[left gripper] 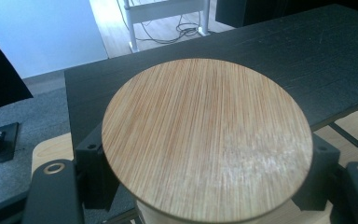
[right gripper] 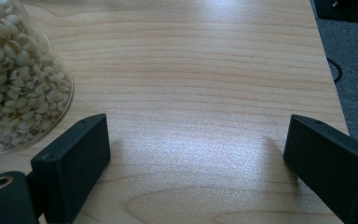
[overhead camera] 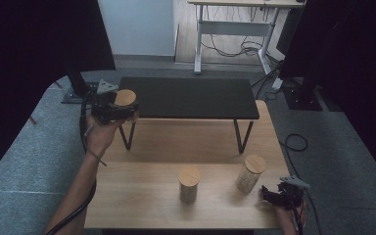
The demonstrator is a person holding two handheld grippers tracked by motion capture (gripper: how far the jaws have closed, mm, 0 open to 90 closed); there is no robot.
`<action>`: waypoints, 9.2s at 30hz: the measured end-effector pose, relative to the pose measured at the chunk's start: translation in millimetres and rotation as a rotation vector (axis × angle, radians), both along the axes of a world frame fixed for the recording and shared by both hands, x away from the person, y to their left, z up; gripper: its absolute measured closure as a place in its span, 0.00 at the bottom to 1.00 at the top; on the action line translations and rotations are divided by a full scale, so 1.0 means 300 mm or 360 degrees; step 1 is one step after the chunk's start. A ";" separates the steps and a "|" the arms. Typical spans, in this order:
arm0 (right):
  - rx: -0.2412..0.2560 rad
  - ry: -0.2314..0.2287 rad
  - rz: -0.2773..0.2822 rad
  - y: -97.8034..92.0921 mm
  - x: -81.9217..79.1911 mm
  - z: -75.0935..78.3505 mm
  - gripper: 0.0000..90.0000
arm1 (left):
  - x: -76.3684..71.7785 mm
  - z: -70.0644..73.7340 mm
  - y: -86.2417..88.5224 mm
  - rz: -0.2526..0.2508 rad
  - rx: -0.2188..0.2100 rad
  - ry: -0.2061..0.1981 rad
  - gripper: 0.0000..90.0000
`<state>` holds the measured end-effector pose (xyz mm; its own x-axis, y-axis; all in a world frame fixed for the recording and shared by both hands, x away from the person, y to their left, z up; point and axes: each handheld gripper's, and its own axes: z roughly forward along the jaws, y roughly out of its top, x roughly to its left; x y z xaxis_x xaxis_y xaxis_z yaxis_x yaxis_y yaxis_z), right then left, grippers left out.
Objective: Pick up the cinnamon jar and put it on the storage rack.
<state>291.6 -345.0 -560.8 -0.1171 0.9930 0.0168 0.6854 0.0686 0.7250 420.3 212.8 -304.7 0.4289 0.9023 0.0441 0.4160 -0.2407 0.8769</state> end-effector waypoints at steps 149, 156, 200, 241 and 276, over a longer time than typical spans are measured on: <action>0.0001 0.0000 -0.0001 0.000 0.000 0.000 0.07 | 0.155 -0.065 -0.054 0.0161 -0.0015 -0.0132 0.04; 0.0002 0.0000 -0.0001 0.000 0.000 0.000 0.07 | 0.138 -0.062 -0.050 0.0161 -0.0012 -0.0158 0.04; 0.0001 0.0000 0.0000 0.000 0.000 0.000 0.07 | 0.029 -0.055 -0.010 0.0068 -0.0025 -0.0269 0.06; 0.0000 0.0000 -0.0001 0.000 0.000 0.000 0.07 | -0.047 -0.106 0.042 0.0034 -0.0105 -0.0301 0.08; 0.0000 0.0000 0.0000 0.000 0.000 0.000 0.07 | -0.130 -0.139 0.066 0.0024 -0.0060 -0.0340 0.06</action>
<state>291.5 -345.0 -560.8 -0.1172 0.9930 0.0168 0.6853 0.0687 0.7250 381.5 232.7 -346.5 0.4000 0.9112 0.0988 0.2232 -0.2014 0.9538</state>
